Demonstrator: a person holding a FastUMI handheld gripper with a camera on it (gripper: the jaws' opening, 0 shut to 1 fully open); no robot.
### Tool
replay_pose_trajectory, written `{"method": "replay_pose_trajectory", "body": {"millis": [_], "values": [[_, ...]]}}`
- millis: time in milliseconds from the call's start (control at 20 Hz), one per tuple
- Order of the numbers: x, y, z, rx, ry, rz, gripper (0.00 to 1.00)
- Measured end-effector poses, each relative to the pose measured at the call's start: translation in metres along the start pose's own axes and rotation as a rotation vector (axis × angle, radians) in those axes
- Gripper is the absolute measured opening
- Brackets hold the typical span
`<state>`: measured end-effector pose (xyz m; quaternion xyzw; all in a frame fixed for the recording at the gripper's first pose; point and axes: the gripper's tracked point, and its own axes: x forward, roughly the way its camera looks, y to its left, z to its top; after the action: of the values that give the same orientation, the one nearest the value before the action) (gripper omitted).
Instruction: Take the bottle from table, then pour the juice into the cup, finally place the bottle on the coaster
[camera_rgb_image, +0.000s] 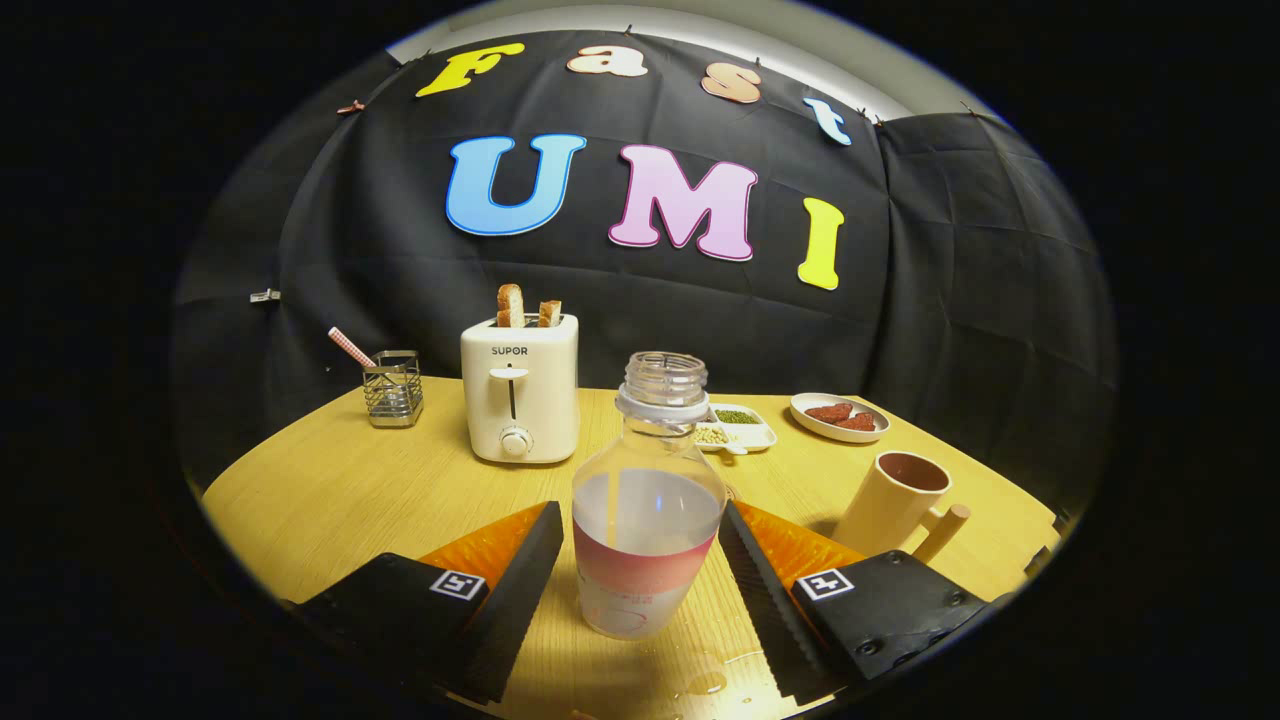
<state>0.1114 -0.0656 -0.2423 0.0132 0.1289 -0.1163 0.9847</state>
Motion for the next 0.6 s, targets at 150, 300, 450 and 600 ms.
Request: {"method": "replay_pose_trajectory", "body": {"millis": [150,300,450,600], "values": [[0.007,-0.001,-0.003,0.001,0.005,-0.014,0.96],[0.012,0.000,-0.003,-0.001,0.002,-0.021,0.90],[0.015,-0.001,-0.004,0.008,0.002,-0.025,0.82],[0.017,-0.002,-0.006,0.044,0.020,-0.016,0.80]]}}
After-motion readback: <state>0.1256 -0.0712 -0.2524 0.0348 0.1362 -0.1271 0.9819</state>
